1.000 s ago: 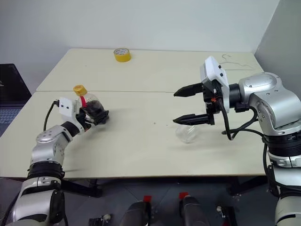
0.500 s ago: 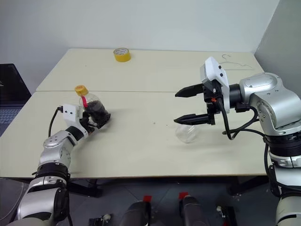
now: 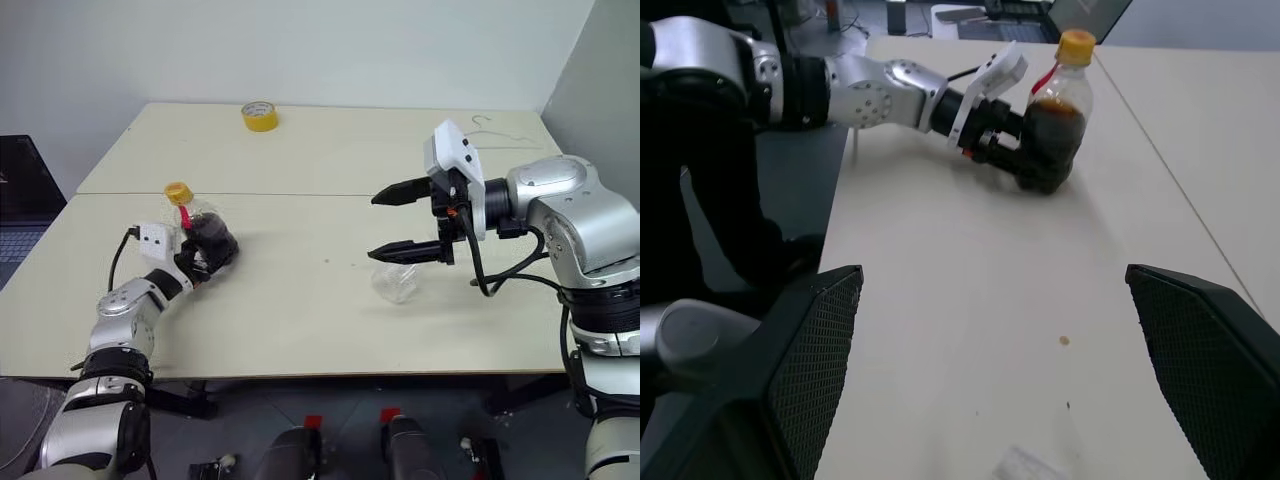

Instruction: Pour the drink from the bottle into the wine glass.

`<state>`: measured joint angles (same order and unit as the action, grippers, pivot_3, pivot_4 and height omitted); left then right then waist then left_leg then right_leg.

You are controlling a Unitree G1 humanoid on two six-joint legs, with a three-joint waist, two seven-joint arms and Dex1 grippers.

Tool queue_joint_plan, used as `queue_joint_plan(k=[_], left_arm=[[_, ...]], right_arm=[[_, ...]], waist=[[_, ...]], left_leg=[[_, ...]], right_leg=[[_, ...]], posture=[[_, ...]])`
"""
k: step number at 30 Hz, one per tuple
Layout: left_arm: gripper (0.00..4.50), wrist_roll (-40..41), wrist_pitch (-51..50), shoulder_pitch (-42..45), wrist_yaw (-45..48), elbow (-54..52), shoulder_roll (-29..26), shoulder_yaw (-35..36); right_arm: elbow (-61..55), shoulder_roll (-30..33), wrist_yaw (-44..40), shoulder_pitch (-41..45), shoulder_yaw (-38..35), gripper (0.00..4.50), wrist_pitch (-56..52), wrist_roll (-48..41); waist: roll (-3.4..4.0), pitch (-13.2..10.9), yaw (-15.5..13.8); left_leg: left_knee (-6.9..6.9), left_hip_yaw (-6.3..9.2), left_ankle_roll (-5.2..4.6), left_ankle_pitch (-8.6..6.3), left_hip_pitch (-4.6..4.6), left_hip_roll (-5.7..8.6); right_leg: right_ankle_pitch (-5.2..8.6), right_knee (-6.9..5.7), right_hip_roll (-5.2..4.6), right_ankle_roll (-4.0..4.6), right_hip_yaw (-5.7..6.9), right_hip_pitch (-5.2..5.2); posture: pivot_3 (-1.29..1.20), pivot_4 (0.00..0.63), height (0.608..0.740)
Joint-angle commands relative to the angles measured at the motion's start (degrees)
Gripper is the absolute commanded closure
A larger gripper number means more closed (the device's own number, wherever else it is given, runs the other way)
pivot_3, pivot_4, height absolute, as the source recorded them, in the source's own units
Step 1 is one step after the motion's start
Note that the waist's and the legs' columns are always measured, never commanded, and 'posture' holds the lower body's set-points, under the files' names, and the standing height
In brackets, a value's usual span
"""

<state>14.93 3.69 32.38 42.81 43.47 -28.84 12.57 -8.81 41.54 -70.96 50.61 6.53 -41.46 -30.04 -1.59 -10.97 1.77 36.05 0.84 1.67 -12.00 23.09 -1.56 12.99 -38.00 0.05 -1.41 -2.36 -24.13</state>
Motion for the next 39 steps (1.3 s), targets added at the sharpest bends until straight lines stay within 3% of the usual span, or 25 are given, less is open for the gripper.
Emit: queue_joint_plan(k=[1,7,14,23,39], left_arm=[[1.2,0.5,-2.4,-1.9,1.2,-10.2,2.8,-3.2],[1.2,0.0,-8.3,-5.6,-1.7,-22.8,8.8,-8.0],[1.2,-3.1,-13.9,-8.9,-5.7,-31.4,13.2,-14.5],[1.2,-6.8,-14.5,-10.7,-10.2,-33.8,15.7,-18.0],[1.2,-7.5,-14.0,-11.8,-11.2,-33.9,16.5,-18.7]], right_arm=[[-0.7,-4.7,6.3,1.4,-0.3,0.0,1.9,1.4],[-1.6,-13.4,18.6,0.1,0.2,0.0,2.0,5.1],[-5.7,-23.2,33.0,-2.7,1.8,0.0,-5.5,6.6],[-7.3,-32.9,46.9,-3.6,1.6,0.0,-10.1,8.5],[-4.7,-35.7,51.9,-2.7,3.5,0.0,-13.5,11.0]], waist=[[0.0,0.0,0.0],[0.0,0.0,-0.1],[0.0,0.0,-0.1],[0.0,0.0,-0.1],[0.0,0.0,-0.1]], left_leg=[[0.0,0.0,0.0,0.0,0.0,-0.01],[0.03,0.08,0.0,0.0,0.08,0.01],[0.01,0.14,0.0,0.0,0.07,0.0],[0.04,0.16,0.0,0.0,0.05,0.02],[0.02,0.19,-0.01,0.0,0.04,0.01]], right_leg=[[0.0,0.0,0.0,0.0,0.0,0.01],[-0.02,-0.01,0.0,-0.02,0.01,0.0],[-0.01,-0.03,0.04,-0.01,0.02,-0.02],[-0.03,-0.02,0.05,-0.04,0.01,0.02],[-0.02,0.03,0.08,-0.03,0.02,0.05]], posture=[[0.0,0.15,0.74],[0.0,0.15,0.74],[0.0,0.15,0.74],[0.0,0.15,0.74],[0.0,0.15,0.74]])
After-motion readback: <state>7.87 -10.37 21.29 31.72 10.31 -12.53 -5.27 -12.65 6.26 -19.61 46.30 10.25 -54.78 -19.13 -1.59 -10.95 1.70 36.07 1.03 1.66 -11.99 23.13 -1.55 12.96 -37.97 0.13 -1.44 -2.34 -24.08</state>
